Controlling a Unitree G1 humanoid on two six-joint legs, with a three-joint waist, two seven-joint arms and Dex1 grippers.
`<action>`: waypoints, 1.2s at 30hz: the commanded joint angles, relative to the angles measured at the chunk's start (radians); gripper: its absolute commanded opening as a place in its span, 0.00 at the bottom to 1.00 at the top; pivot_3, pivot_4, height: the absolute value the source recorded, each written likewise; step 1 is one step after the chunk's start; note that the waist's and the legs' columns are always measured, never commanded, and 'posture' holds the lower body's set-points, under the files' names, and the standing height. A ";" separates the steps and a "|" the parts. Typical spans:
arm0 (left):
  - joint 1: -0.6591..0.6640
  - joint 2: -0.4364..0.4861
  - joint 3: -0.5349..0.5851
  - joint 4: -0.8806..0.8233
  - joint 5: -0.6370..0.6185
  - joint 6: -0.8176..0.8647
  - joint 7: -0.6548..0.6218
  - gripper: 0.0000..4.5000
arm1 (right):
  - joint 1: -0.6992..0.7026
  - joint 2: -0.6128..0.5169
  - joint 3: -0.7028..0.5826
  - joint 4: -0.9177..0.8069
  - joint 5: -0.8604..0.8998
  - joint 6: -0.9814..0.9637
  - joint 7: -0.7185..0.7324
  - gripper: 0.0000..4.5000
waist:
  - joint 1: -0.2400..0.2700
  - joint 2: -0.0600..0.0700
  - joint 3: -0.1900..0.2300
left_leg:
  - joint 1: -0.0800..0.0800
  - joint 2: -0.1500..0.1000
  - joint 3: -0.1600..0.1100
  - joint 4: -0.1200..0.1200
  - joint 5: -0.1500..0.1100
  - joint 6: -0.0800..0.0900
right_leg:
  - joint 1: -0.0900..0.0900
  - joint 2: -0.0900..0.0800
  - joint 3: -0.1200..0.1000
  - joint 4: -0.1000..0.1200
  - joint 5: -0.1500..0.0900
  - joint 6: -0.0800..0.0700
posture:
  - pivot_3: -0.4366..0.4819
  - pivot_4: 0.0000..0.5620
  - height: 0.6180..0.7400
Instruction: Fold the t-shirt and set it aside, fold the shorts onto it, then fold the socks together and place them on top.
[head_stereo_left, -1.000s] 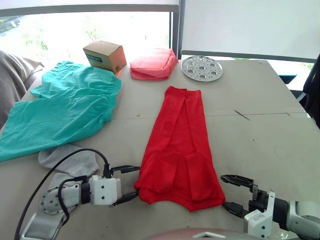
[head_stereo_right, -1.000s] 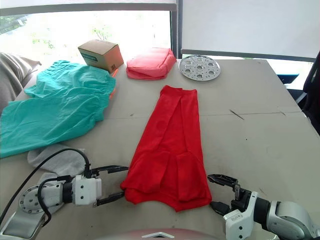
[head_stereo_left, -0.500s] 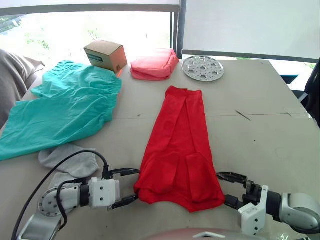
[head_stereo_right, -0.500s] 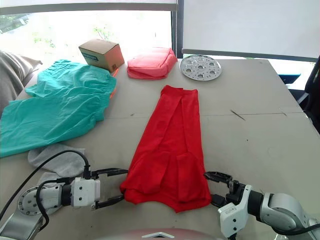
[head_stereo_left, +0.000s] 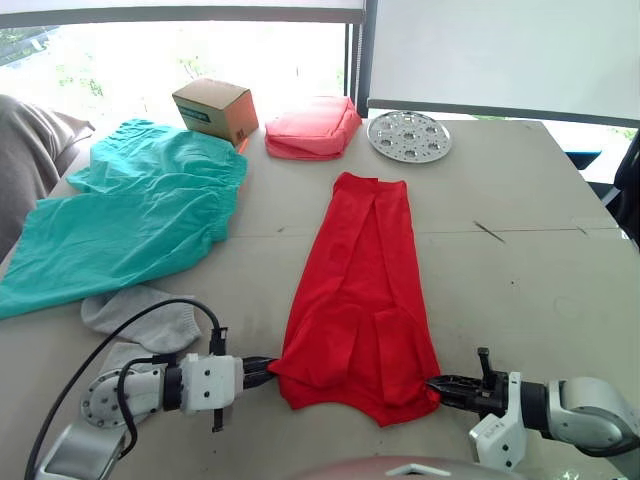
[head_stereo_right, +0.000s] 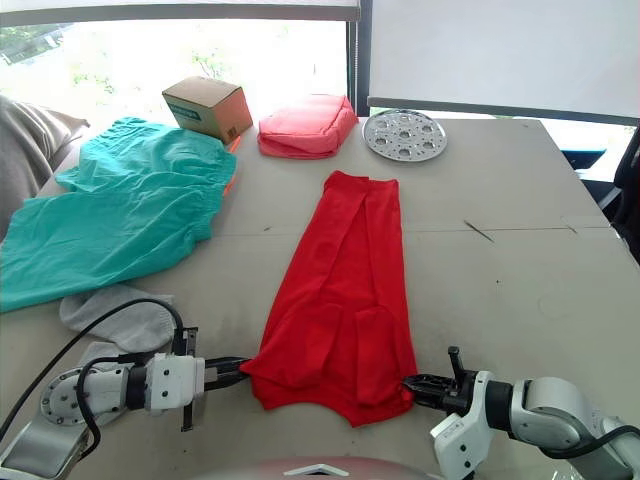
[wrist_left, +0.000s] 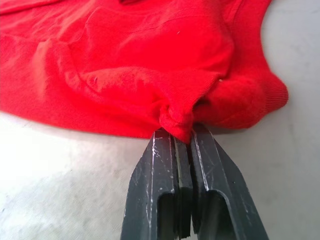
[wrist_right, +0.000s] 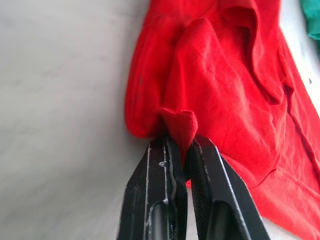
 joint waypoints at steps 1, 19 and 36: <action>-0.005 0.018 0.015 -0.043 -0.038 0.021 -0.010 0.00 | 0.014 -0.025 -0.022 0.000 0.047 0.000 -0.002 0.02 | 0.000 0.000 0.000 | 0.000 0.000 0.000 0.000 0.000 0.000 | 0.000 0.000 0.000 0.000 0.000 0.000 | 0.48 0.27 0.99; 0.405 0.259 0.226 -0.310 -0.372 0.438 -0.314 0.00 | 0.354 -0.169 -0.137 -0.285 0.735 0.526 0.217 0.02 | 0.003 0.000 0.000 | 0.000 0.001 -0.003 0.001 -0.001 0.001 | 0.000 -0.001 0.001 0.000 0.000 0.000 | 0.48 0.27 0.99; -0.281 0.418 0.077 -0.083 -0.841 1.390 -0.284 0.00 | -0.372 -0.054 -0.095 -0.123 1.112 1.260 0.198 0.02 | 0.000 0.002 0.003 | -0.002 -0.002 -0.003 0.002 -0.001 0.001 | 0.001 0.004 0.002 -0.001 0.000 0.000 | 0.48 0.27 0.99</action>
